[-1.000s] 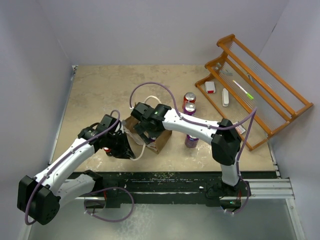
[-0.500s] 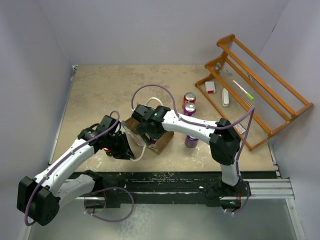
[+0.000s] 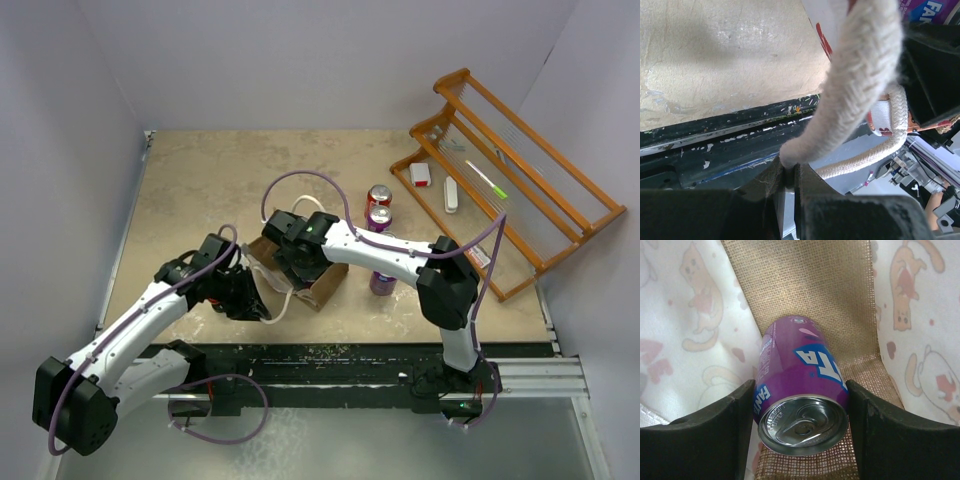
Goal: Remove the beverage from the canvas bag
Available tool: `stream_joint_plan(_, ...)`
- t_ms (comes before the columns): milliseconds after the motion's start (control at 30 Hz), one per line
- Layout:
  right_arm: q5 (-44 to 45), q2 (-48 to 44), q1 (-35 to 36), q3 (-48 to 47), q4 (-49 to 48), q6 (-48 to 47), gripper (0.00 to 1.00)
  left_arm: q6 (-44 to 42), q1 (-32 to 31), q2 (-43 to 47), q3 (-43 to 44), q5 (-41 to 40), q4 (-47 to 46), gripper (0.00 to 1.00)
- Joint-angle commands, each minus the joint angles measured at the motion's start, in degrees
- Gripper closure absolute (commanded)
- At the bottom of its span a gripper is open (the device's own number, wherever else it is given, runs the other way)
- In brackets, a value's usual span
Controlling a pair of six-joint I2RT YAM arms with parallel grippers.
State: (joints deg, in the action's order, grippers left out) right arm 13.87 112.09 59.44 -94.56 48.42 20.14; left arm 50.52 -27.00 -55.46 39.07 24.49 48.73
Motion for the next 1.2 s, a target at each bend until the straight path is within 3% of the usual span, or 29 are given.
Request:
stream_joint_plan(0, -2.64, -2.68, 0.53, -4.01, 2.98, 1.72, 0.60, 1.80, 0.19, 1.36, -1.11, 1.20, -1.92, 1.00)
stream_joint_plan(100, -3.96, -3.95, 0.54, -4.60, 2.08, 2.27, 0.72, 2.27, 0.15, 1.55, -1.57, 1.48, -2.06, 1.00)
stream_joint_plan(500, -7.66, -17.44, -0.65, 0.67, -13.08, 8.96, 1.00, 2.64, 0.11, 3.07, -3.06, 2.92, -1.88, 1.00)
stream_joint_plan(700, -9.58, -25.94, -1.81, 4.76, -21.35, 12.58, 1.00, 2.73, 0.11, 3.69, -4.38, 3.41, -2.24, 1.00)
stream_joint_plan(933, -12.39, -38.41, -3.56, 17.01, -28.35, 19.14, 1.00, 1.43, 0.11, 1.27, -3.66, 3.74, -3.37, 1.00)
stream_joint_plan(1167, -7.72, -45.12, -4.25, 20.19, -16.77, 21.83, 1.00, 0.03, 0.11, -2.62, -2.14, 3.62, -5.27, 1.00)
